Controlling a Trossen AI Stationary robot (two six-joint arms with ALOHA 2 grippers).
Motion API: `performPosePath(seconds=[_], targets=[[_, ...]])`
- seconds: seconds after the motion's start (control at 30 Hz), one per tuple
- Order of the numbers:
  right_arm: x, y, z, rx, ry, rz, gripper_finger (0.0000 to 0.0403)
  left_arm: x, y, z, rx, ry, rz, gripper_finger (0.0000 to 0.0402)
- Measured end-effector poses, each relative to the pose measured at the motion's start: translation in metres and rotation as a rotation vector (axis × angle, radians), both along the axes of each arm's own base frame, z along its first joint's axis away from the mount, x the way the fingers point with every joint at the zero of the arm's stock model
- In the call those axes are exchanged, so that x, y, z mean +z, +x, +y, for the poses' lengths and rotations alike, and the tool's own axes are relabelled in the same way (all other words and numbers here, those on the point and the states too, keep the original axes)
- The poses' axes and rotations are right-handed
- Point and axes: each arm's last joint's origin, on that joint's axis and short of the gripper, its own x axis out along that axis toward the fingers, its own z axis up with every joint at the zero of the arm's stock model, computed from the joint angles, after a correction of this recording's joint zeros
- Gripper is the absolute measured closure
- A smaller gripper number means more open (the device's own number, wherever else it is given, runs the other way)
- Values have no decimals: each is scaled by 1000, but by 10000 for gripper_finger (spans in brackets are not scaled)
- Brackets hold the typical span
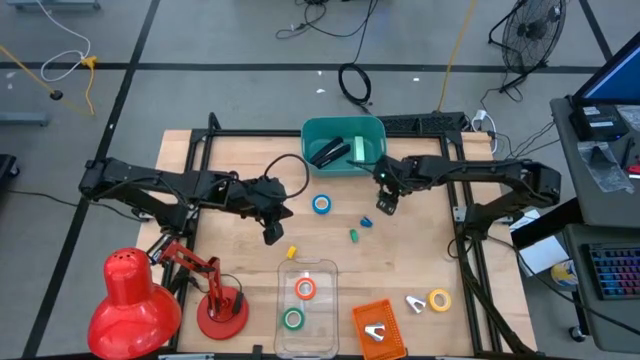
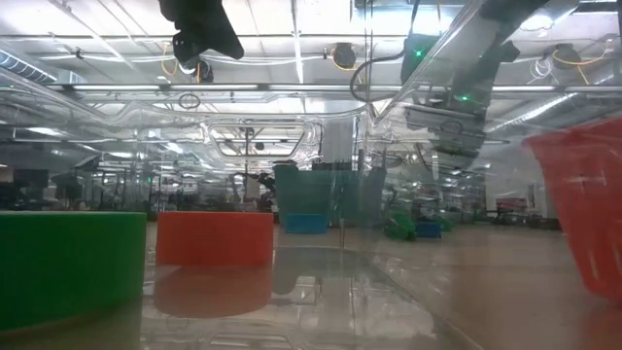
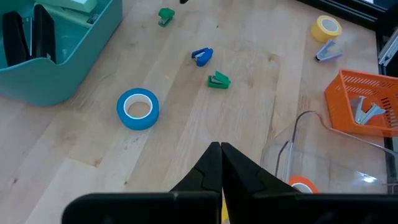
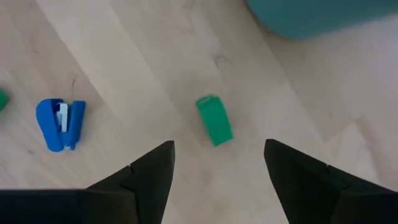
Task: Pick and place Stapler, Stapler remover, tape
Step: Put the top green small stapler into the green bin
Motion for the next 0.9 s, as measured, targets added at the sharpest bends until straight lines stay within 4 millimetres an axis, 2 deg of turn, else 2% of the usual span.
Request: performPosePath(seconds=[0.23, 0.53, 0.9], targets=[[1, 1, -9, 14, -70, -10, 158, 0, 0, 0, 5, -5, -1, 401], [-30, 1, -14, 13, 70, 70, 158, 0, -1, -4, 6, -21, 1, 401], [-44, 4, -15, 19, 43, 13, 161, 0, -1, -7, -1, -26, 3, 401]])
